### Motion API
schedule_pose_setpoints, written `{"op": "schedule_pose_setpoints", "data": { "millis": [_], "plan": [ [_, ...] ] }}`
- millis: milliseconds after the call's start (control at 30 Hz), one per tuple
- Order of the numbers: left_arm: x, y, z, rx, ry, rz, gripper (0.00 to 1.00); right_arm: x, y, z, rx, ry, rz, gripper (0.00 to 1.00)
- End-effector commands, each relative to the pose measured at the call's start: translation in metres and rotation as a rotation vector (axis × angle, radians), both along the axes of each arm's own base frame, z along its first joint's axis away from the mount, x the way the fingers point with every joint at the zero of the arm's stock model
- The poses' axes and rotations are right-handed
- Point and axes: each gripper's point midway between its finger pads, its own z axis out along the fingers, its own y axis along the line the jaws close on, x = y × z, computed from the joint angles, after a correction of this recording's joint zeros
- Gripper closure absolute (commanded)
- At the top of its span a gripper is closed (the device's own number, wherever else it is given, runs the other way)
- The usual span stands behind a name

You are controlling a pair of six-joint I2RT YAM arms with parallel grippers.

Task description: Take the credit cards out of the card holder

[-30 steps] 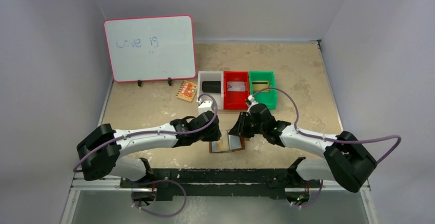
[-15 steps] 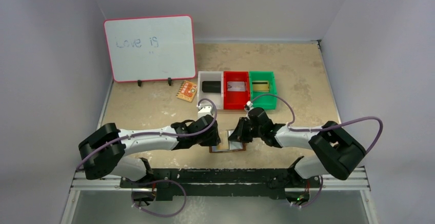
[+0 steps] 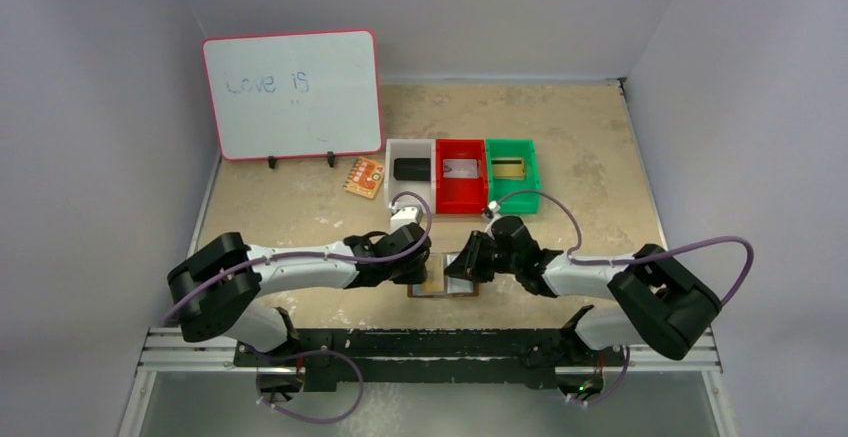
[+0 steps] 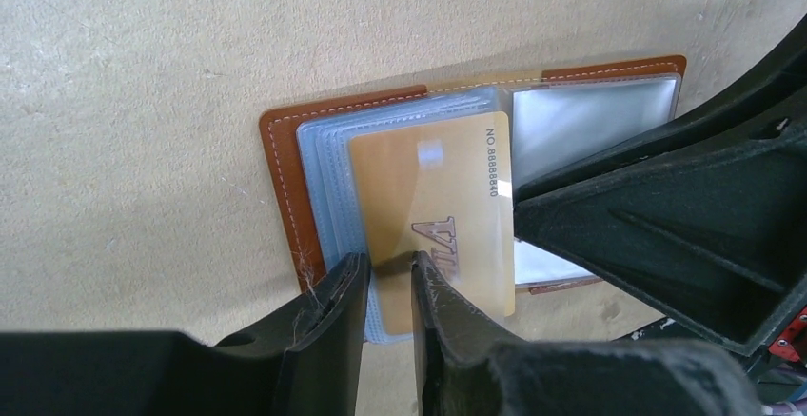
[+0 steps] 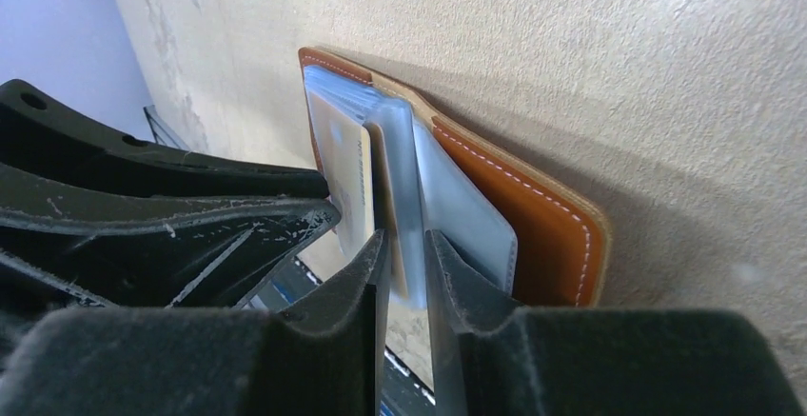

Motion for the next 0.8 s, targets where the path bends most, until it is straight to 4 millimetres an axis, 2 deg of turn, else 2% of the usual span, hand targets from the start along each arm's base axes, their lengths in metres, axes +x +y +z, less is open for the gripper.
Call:
{"op": "schedule_pose_setpoints", "data": {
  "millis": [0,133,267,333,400,500,633,767],
  "plan": [
    [0.004,-0.002,0.000,0.014,-0.018,-0.008,0.77,0.001,0.016,0.022,0.129,-0.027,0.029,0.79],
    [0.001,0.000,-0.010,0.035,0.006,-0.012,0.80,0.000,0.017,0.018,0.134,-0.011,0.027,0.88],
    [0.000,0.005,-0.019,0.075,0.021,0.000,0.85,0.003,0.015,0.024,0.132,-0.015,0.000,0.87],
    [0.000,0.008,-0.021,0.099,0.026,0.008,0.87,0.006,0.008,0.019,0.076,0.000,-0.035,0.84],
    [0.001,0.011,-0.023,0.121,0.025,0.018,0.88,0.009,-0.001,0.016,0.025,0.003,-0.076,0.88],
    [0.003,0.012,-0.020,0.125,0.017,0.023,0.88,0.009,-0.005,0.023,0.049,-0.020,-0.109,0.91],
    [0.005,0.013,-0.012,0.130,0.005,0.016,0.89,0.007,-0.007,0.026,0.094,-0.020,-0.132,0.87],
    [0.008,0.009,-0.004,0.121,-0.010,0.015,0.89,0.006,-0.001,0.032,0.139,-0.040,-0.104,0.79]
  ]
}}
